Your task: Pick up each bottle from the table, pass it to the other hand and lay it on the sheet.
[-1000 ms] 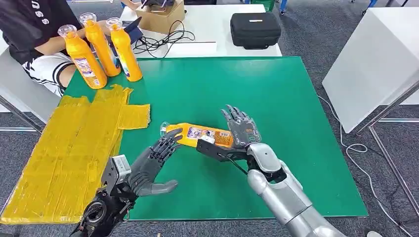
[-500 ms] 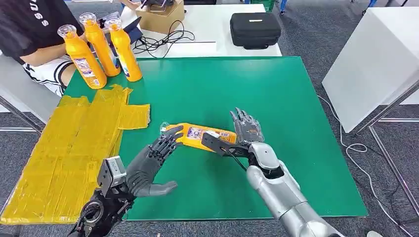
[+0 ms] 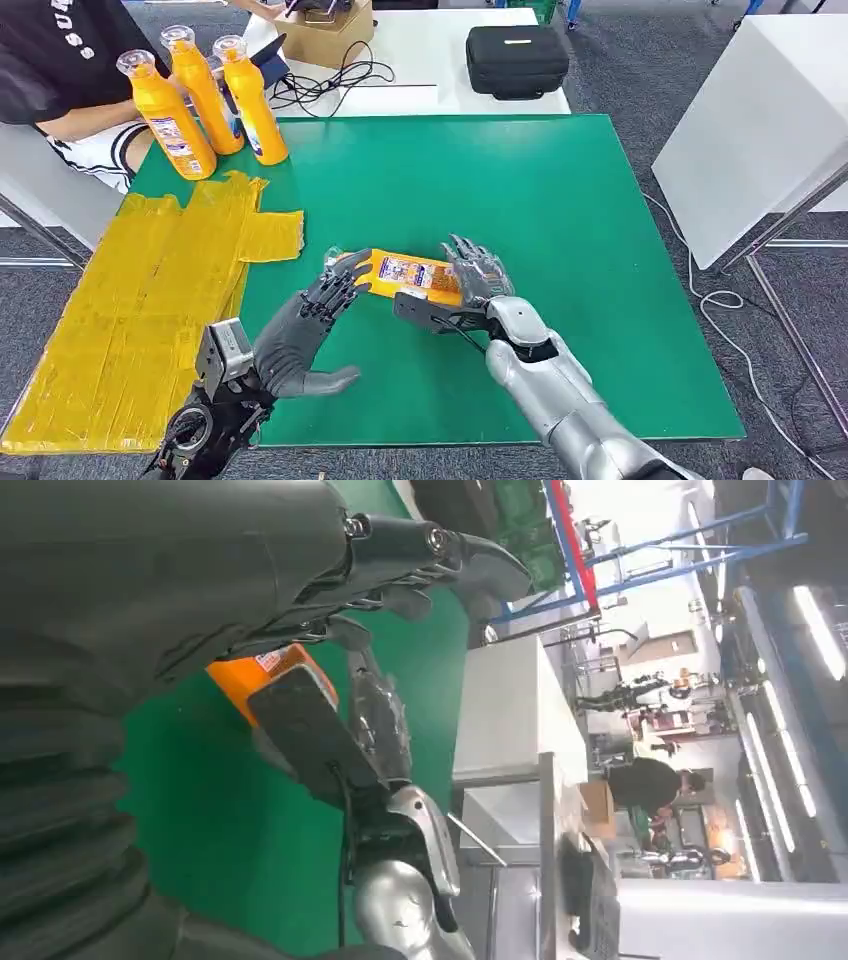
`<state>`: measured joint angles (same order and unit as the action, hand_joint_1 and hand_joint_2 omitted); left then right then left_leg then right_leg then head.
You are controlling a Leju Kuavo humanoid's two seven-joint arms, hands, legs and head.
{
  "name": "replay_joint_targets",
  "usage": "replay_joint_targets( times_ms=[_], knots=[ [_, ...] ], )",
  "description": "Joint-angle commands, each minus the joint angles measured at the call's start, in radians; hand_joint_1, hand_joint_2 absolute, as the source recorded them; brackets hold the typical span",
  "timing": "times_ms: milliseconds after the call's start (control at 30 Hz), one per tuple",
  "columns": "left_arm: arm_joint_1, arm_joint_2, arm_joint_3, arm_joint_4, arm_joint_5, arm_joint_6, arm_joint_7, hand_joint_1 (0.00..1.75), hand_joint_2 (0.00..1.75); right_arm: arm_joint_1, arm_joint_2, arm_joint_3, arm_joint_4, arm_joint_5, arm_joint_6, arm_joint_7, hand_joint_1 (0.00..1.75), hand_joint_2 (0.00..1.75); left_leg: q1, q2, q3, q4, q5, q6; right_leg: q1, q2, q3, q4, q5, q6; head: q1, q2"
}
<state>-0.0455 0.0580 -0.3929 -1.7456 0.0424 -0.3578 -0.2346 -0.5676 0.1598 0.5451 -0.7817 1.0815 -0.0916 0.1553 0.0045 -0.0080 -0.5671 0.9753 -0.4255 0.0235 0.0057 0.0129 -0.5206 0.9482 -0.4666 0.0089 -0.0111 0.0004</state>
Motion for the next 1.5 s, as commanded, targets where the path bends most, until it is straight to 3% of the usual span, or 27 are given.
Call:
replay_joint_targets(
  times_ms=[33, 433, 667, 1367, 1400, 1433, 1500],
  knots=[
    [-0.025, -0.007, -0.009, 0.032, -0.002, 0.0, 0.001, 0.0, 1.75, -0.065, 0.01, 0.01, 0.115, 0.0, 0.007, -0.003, 0.0, 1.75, 0.0, 0.0, 0.003, 0.0, -0.001, -0.001, 0.0, -0.001, 0.004, -0.001, -0.001, 0.001, 0.0, 0.0],
    [0.021, -0.013, 0.008, -0.013, -0.026, 0.019, 0.017, 0.0, 1.75, -0.121, 0.045, -0.042, 0.218, -0.032, 0.012, 0.047, 0.0, 1.75, 0.0, 0.001, 0.002, 0.0, -0.001, 0.0, 0.0, 0.0, 0.002, 0.0, -0.001, 0.001, 0.0, 0.0],
    [0.057, -0.015, 0.022, -0.045, -0.046, 0.024, 0.03, 0.0, 1.75, -0.157, 0.062, -0.087, 0.362, -0.061, 0.072, 0.092, 0.0, 1.75, 0.0, 0.001, 0.003, 0.0, -0.001, 0.0, 0.0, 0.0, 0.003, -0.001, -0.001, 0.001, 0.0, 0.0],
    [0.066, -0.02, 0.034, -0.06, -0.05, 0.026, 0.032, 0.0, 1.75, -0.16, 0.066, -0.084, 0.384, -0.051, 0.101, 0.102, 0.03, 1.75, 0.001, 0.0, 0.004, -0.001, -0.001, -0.001, 0.0, -0.001, 0.005, -0.001, -0.001, 0.001, 0.0, 0.0],
    [0.066, -0.02, 0.035, -0.061, -0.05, 0.026, 0.032, 0.0, 1.75, -0.161, 0.068, -0.084, 0.384, -0.051, 0.102, 0.102, 1.47, 1.75, 0.0, 0.0, 0.003, 0.0, -0.001, 0.0, 0.0, -0.001, 0.003, -0.001, -0.001, 0.001, 0.0, 0.0],
    [0.066, -0.02, 0.035, -0.061, -0.05, 0.026, 0.032, 0.0, 1.75, -0.161, 0.068, -0.084, 0.384, -0.051, 0.102, 0.102, 1.66, 1.75, 0.001, 0.0, 0.004, 0.0, -0.002, -0.001, 0.001, -0.002, 0.005, -0.001, -0.001, 0.001, 0.0, 0.0],
    [0.069, -0.026, 0.039, -0.07, -0.054, 0.026, 0.036, 0.0, 1.75, -0.164, 0.072, -0.083, 0.386, -0.047, 0.107, 0.1, 1.75, 1.75, 0.0, 0.0, 0.004, 0.0, -0.001, -0.001, 0.0, -0.001, 0.004, -0.001, -0.001, 0.001, 0.0, 0.0]
  ],
)
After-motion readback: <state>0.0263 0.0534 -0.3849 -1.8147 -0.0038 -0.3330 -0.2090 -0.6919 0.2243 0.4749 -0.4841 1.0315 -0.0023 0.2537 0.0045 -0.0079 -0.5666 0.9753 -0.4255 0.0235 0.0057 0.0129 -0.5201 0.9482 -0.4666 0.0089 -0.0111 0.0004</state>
